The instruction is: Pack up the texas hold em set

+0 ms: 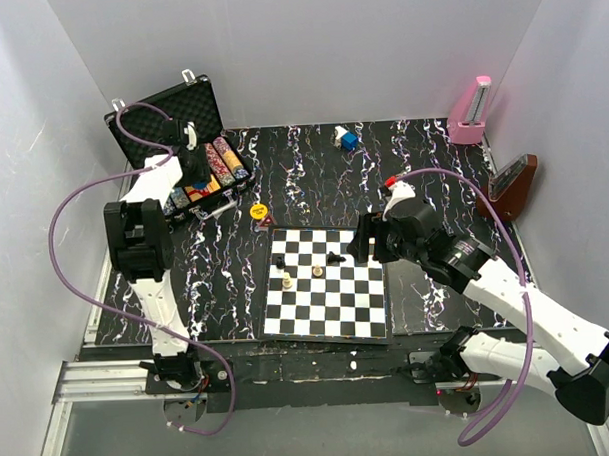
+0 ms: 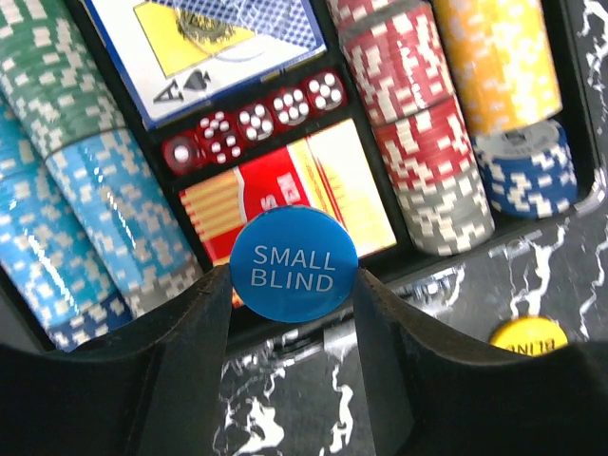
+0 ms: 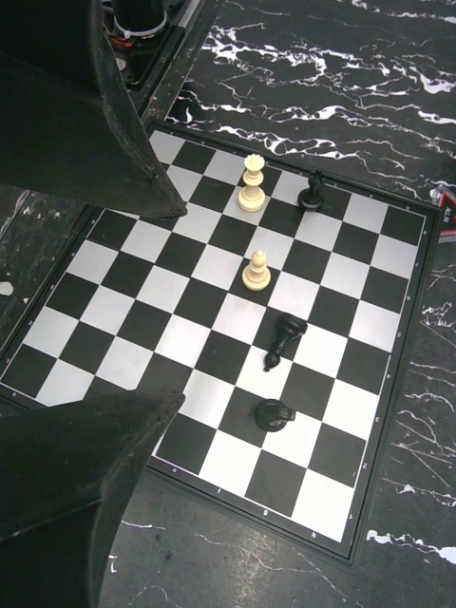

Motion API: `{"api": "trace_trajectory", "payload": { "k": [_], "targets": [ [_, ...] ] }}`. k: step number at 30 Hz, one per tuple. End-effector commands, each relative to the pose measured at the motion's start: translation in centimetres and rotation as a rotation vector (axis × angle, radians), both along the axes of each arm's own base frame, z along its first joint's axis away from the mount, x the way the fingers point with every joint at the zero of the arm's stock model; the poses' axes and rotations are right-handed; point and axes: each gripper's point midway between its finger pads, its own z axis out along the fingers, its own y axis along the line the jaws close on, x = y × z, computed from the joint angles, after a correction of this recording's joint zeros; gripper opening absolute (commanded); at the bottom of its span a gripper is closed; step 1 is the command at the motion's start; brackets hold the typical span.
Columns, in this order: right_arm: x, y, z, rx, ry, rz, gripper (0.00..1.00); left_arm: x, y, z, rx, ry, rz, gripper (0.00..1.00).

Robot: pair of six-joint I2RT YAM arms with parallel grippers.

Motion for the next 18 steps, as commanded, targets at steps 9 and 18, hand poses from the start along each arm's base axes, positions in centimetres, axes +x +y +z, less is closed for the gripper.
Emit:
{"api": "trace_trajectory", "payload": {
  "k": [9, 18],
  "targets": [
    [1.2, 0.6, 1.8, 0.003, -0.031, -0.011, 0.79, 4.8, 4.2, 0.0, 0.074, -0.028, 0.053, 0.33],
    [1.6, 1.1, 1.7, -0.008, -0.022, 0.003, 0.79, 6.4, 5.6, -0.7, 0.097, -0.028, 0.069, 0.32]
  ]
}}
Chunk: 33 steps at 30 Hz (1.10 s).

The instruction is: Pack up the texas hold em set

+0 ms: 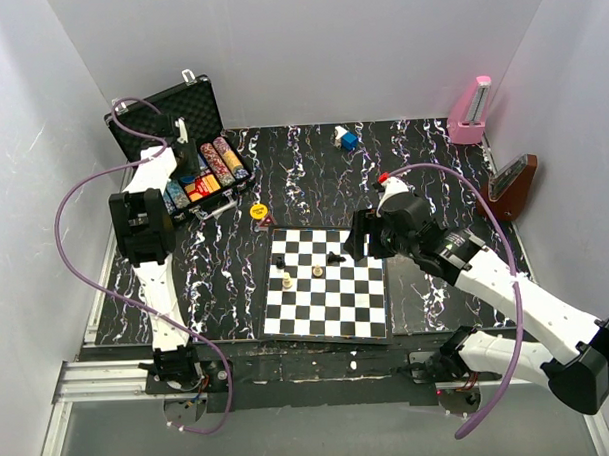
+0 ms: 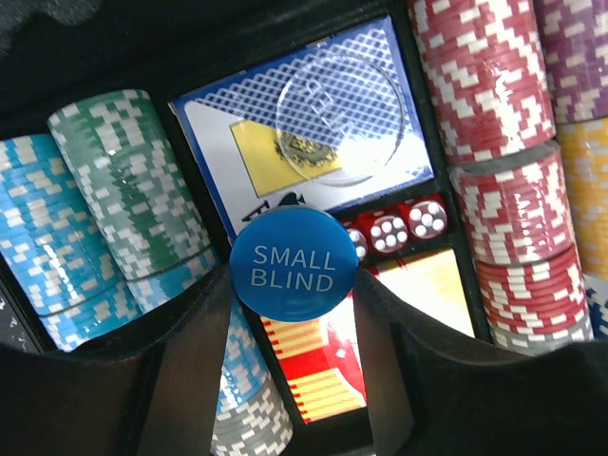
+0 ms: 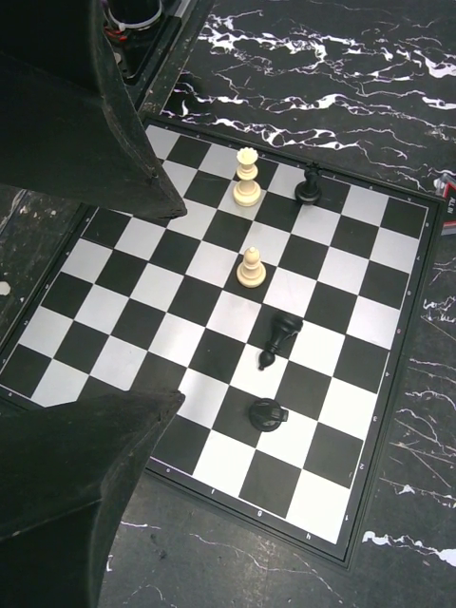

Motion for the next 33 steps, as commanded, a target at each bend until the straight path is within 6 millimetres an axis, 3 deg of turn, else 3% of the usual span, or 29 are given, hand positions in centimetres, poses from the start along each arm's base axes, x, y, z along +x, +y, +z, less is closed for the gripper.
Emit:
{"api": "trace_trajectory", "payload": {
  "k": [1, 18, 28, 33],
  "targets": [
    [0.9, 0.5, 2.2, 0.023, -0.049, 0.001, 0.79, 1.5, 1.2, 2.3, 0.044, -0.049, 0.008, 0.32],
    [0.8, 0.5, 2.0, 0.02, -0.042, 0.003, 0.79, 1.3, 3.7, 0.4, 0.09, 0.007, 0.035, 0.36],
    [0.7, 0.3, 2.0, 0.022, -0.04, -0.001, 0.79, 1.2, 3.6, -0.2, 0.067, 0.02, 0.026, 0.5],
    [0.6, 0.3, 1.9, 0.025, -0.038, -0.002, 0.79, 1.0, 3.4, -0.5, 0.062, 0.03, 0.022, 0.64]
  ]
}}
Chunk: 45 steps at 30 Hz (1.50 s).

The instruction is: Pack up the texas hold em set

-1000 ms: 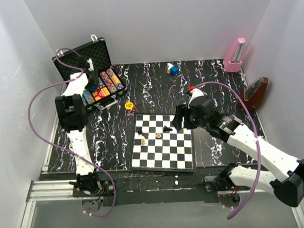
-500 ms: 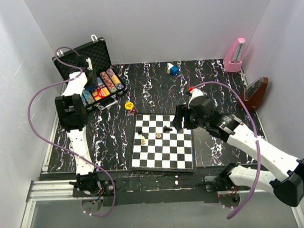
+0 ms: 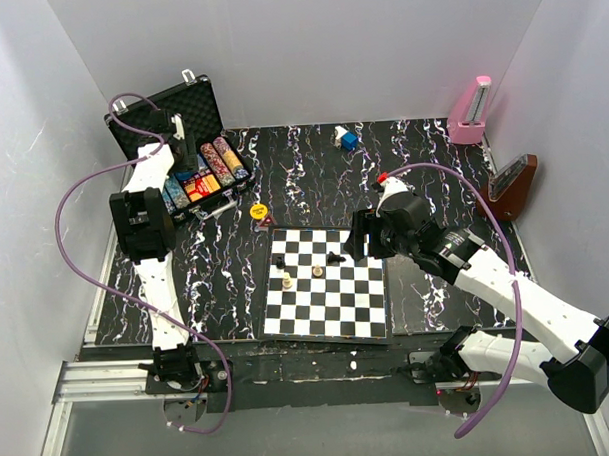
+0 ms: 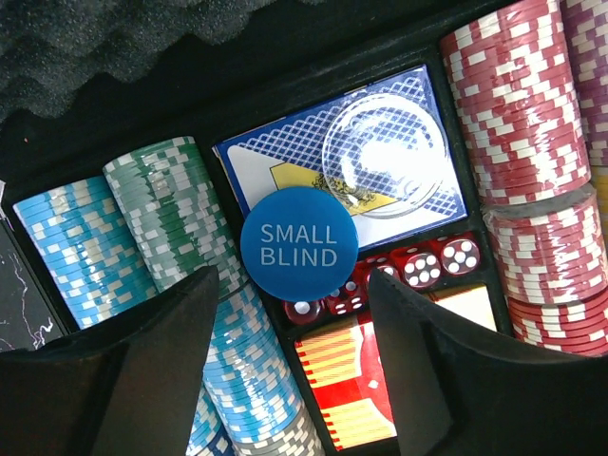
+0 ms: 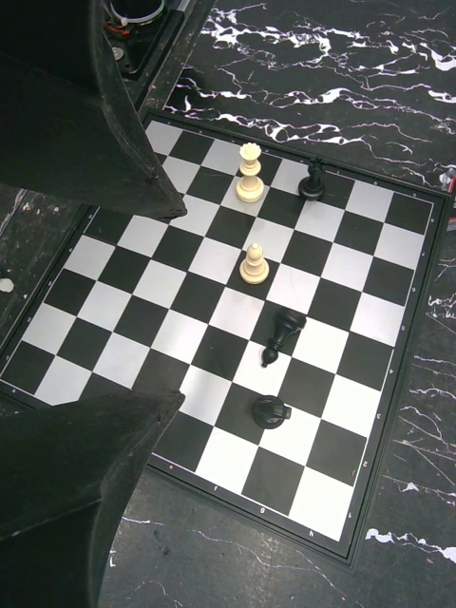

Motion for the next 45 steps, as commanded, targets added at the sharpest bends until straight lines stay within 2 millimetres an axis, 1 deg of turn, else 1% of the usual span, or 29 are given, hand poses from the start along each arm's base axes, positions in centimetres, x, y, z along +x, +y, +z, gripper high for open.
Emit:
{"api": "trace_trajectory", "payload": {
  "k": [1, 3, 11, 14, 18, 20, 21, 26, 29, 30, 31, 33, 37, 38, 41, 44, 45],
  "targets": [
    [0.6, 0.3, 2.1, 0.041, -0.048, -0.008, 0.79, -0.4, 1.0, -0.6, 0.006, 0.029, 0.014, 0.67],
    [0.6, 0.3, 2.2, 0.04, -0.049, -0.007, 0.79, -0.3, 0.9, -0.5, 0.0, 0.026, 0.014, 0.73],
    [0.5, 0.2, 2.1, 0.042, -0.048, -0.012, 0.79, -0.2, 0.4, 0.5, -0.017, 0.001, 0.001, 0.78],
    [0.5, 0.2, 2.2, 0.044, -0.048, -0.013, 0.79, -0.1, 0.0, 1.5, -0.034, -0.03, -0.017, 0.82],
    [0.5, 0.1, 2.2, 0.047, -0.052, -0.015, 0.79, -0.1, -0.3, 3.5, -0.032, -0.108, -0.031, 0.93],
    [0.5, 0.1, 2.2, 0.048, -0.053, -0.017, 0.79, -0.3, -0.7, 4.6, -0.045, -0.146, -0.047, 0.97],
    [0.5, 0.1, 2.2, 0.048, -0.053, -0.018, 0.79, -0.4, -1.0, 4.9, -0.056, -0.156, -0.058, 0.98],
    [0.5, -0.3, 2.1, 0.041, -0.056, -0.03, 0.79, -1.0, -1.9, 6.7, -0.064, -0.186, -0.08, 0.98],
    [0.4, -0.5, 2.3, 0.045, -0.061, -0.036, 0.79, -1.9, -2.5, 7.5, -0.064, -0.203, -0.085, 0.98],
    [0.3, -0.5, 2.3, 0.048, -0.062, -0.037, 0.79, -2.2, -2.8, 8.4, -0.063, -0.223, -0.087, 0.98],
    [0.3, -0.5, 2.3, 0.05, -0.063, -0.038, 0.79, -2.5, -3.0, 8.9, -0.063, -0.23, -0.09, 0.98],
    [0.2, -0.7, 2.3, 0.056, -0.07, -0.043, 0.79, -3.3, -3.9, 10.3, -0.073, -0.257, -0.098, 0.98],
    [0.1, -0.8, 2.4, 0.065, -0.077, -0.044, 0.79, -5.3, -6.3, 11.5, -0.08, -0.269, -0.124, 0.98],
    [0.1, -0.8, 2.4, 0.066, -0.08, -0.045, 0.79, -5.9, -8.4, 11.4, -0.087, -0.264, -0.161, 0.98],
    [0.0, -0.8, 2.5, 0.071, -0.081, -0.043, 0.79, -7.6, -10.9, 10.4, -0.091, -0.23, -0.193, 0.98],
    [-0.1, -0.9, 2.6, 0.076, -0.084, -0.044, 0.78, -9.2, -13.5, 8.6, -0.116, -0.182, -0.226, 0.98],
    [-0.1, -0.9, 2.5, 0.076, -0.083, -0.043, 0.79, -9.9, -14.4, 7.5, -0.122, -0.152, -0.241, 0.98]
  ]
}}
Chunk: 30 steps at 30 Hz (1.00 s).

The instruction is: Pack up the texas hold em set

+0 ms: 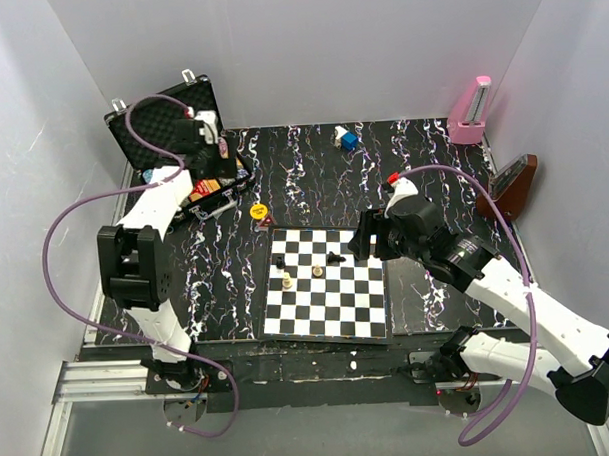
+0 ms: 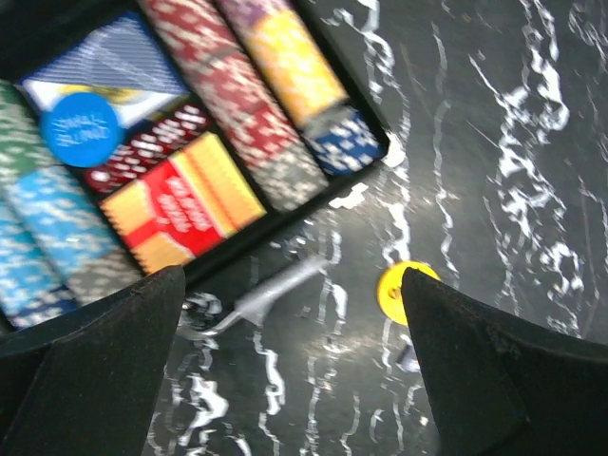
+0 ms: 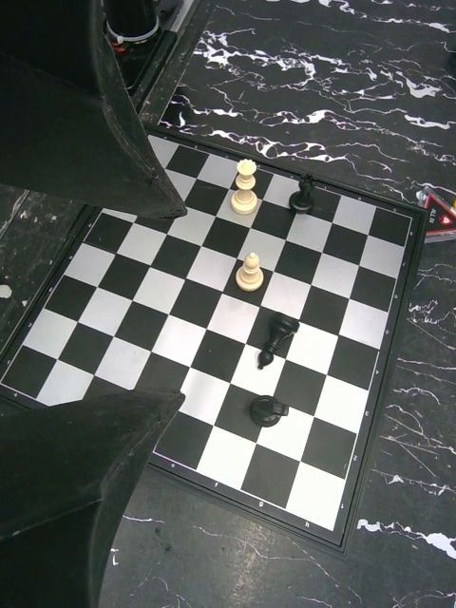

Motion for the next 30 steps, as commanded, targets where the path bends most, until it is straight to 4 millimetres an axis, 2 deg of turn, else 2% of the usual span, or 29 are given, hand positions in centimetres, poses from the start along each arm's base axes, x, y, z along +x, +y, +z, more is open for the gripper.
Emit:
{"api": "trace_trajectory", "payload": {
  "k": [1, 7, 12, 20, 27, 30],
  "targets": [
    [0.4, -0.2, 1.0, 0.03, -0.04, -0.023, 0.79, -2.7, -3.5, -2.9, -0.015, 0.082, -0.048, 0.98],
    [0.2, -0.4, 0.7, 0.035, -0.034, -0.03, 0.79, -5.3, -7.9, -6.6, -0.035, 0.182, -0.118, 0.97],
    [0.0, -0.3, 0.5, 0.041, -0.029, -0.027, 0.79, -5.8, -9.7, -8.2, -0.041, 0.224, -0.13, 0.91],
    [0.2, 0.0, 0.4, 0.043, -0.027, -0.021, 0.79, -5.4, -9.6, -10.4, -0.065, 0.266, 0.071, 0.81],
    [0.1, 0.0, 0.0, 0.035, -0.024, -0.009, 0.79, -4.8, -9.9, -11.1, -0.103, 0.257, 0.176, 0.71],
    [0.0, 0.0, -0.2, 0.035, -0.025, -0.007, 0.79, -4.5, -10.1, -11.2, -0.117, 0.246, 0.194, 0.7]
  ]
}}
